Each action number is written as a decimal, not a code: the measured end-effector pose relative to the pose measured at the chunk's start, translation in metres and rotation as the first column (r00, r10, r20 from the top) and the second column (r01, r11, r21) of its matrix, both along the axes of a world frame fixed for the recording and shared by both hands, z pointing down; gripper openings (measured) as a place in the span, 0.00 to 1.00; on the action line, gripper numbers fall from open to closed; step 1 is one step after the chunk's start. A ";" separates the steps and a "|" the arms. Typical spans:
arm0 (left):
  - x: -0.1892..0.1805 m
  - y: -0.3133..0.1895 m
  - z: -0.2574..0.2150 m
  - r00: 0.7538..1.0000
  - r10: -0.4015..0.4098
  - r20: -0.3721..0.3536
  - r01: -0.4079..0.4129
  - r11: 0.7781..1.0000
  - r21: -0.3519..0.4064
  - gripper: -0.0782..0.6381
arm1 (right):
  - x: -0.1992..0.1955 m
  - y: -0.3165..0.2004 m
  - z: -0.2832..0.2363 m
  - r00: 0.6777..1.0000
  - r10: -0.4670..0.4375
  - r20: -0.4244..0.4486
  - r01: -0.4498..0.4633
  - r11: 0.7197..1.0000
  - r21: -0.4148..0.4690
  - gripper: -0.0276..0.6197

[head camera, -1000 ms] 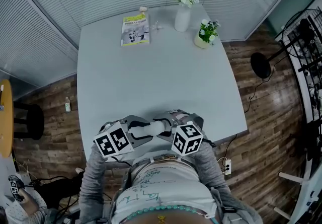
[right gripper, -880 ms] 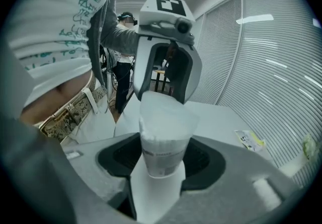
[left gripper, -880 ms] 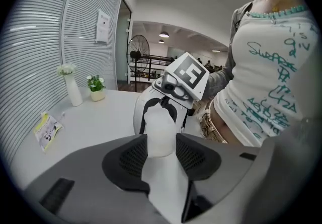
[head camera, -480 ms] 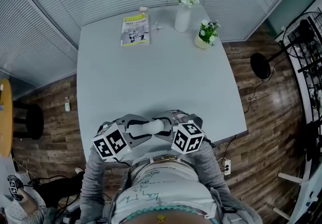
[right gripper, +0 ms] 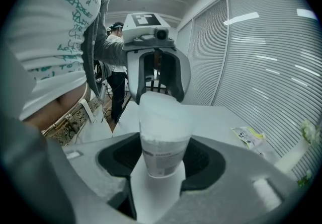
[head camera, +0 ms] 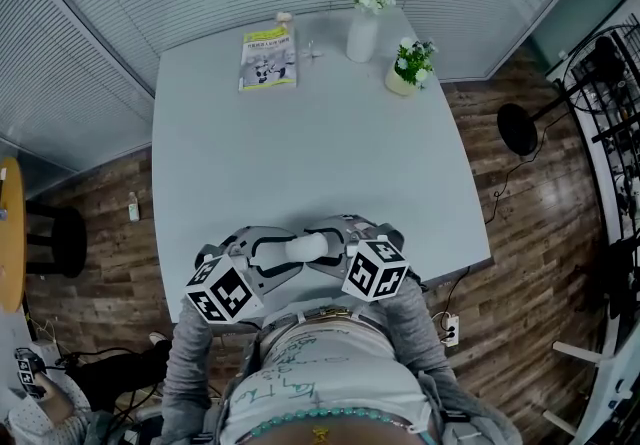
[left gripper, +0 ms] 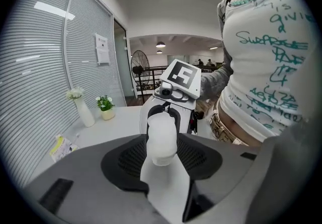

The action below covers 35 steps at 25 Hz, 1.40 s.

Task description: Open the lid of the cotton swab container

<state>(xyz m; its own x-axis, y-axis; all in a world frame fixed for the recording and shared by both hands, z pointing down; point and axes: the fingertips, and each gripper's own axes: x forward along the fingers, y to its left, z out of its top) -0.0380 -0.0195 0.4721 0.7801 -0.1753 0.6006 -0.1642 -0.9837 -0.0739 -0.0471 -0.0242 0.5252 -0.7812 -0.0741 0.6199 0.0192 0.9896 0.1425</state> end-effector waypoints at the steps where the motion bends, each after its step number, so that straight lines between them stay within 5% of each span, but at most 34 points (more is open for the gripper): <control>1: 0.000 -0.001 -0.001 1.000 -0.005 -0.004 0.005 1.000 0.020 0.38 | 0.001 -0.001 0.002 1.000 0.002 -0.008 -0.002 1.000 0.000 0.41; 6: -0.004 -0.003 0.003 0.998 -0.005 0.062 -0.001 0.995 0.098 0.45 | 0.006 -0.002 0.005 1.000 0.024 -0.017 -0.025 0.999 -0.020 0.41; 11: 0.002 0.000 -0.003 0.999 0.003 0.040 -0.010 0.986 0.169 0.45 | 0.007 -0.003 0.008 0.999 0.038 -0.024 -0.039 0.999 -0.027 0.41; 17: 0.004 -0.001 -0.004 0.995 0.008 0.097 -0.034 0.963 0.266 0.32 | 0.010 -0.009 0.009 0.998 0.065 -0.021 -0.066 0.997 -0.037 0.41; 23: 0.001 -0.004 0.000 0.992 -0.012 0.128 -0.024 0.961 0.274 0.27 | 0.012 -0.009 0.008 0.997 0.069 -0.025 -0.070 0.997 -0.031 0.40; 35: -0.012 -0.026 -0.017 0.991 -0.111 0.079 0.084 0.952 0.296 0.17 | 0.011 -0.010 -0.002 0.996 0.075 0.046 -0.073 0.996 -0.049 0.38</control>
